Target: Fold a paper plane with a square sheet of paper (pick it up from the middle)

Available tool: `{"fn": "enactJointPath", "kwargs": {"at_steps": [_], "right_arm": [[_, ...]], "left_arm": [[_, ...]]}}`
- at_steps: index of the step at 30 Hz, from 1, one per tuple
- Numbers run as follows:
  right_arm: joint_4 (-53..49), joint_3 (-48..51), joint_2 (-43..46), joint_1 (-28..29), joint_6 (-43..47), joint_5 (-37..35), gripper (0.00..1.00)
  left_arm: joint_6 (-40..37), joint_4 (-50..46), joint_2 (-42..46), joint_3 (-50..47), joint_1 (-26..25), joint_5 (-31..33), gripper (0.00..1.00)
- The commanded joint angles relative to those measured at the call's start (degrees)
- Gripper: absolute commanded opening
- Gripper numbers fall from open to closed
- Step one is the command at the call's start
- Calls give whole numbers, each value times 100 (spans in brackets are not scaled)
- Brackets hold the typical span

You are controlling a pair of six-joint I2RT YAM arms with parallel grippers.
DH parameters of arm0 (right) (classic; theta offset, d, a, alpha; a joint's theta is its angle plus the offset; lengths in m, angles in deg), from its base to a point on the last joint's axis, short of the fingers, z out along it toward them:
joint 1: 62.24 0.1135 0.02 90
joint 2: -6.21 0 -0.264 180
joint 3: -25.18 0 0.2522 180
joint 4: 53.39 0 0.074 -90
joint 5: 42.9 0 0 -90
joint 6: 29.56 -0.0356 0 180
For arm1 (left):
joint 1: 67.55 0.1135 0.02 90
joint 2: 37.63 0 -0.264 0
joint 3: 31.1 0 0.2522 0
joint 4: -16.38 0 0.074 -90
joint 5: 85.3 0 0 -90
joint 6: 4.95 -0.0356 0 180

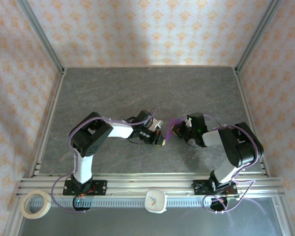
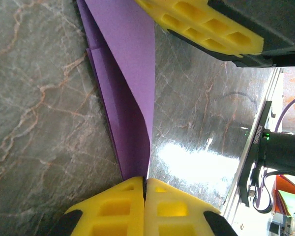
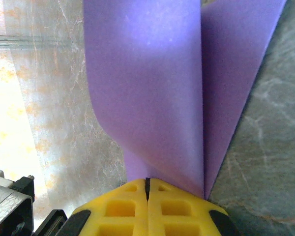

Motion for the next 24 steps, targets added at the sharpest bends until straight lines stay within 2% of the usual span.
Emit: {"fn": "enactJointPath", "kwargs": {"at_steps": [1,4,10,11,13,17,19,24], "right_arm": [[-406,-70,-328,-1,154,-641,3],[-456,-78,-318,-5,172,-652,3],[-520,-78,-312,-5,206,-686,3],[-539,-78,-308,-2,212,-680,3],[-557,-87,-310,-3,219,-687,3],[-570,-95,-312,-5,217,-697,3],[-591,-109,-321,-3,217,-696,2],[-601,-113,-316,-5,212,-695,3]], "left_arm": [[-166,-723,97,-177,-13,35,14],[-128,-723,398,-194,-13,238,23],[194,-588,1073,-105,-4,951,27],[235,-587,1141,-45,-8,1057,27],[240,-505,1185,51,-20,1085,19],[240,-290,871,417,-116,409,6],[78,-457,649,724,-274,256,4],[-214,-1039,20,1373,-477,531,3]]}}
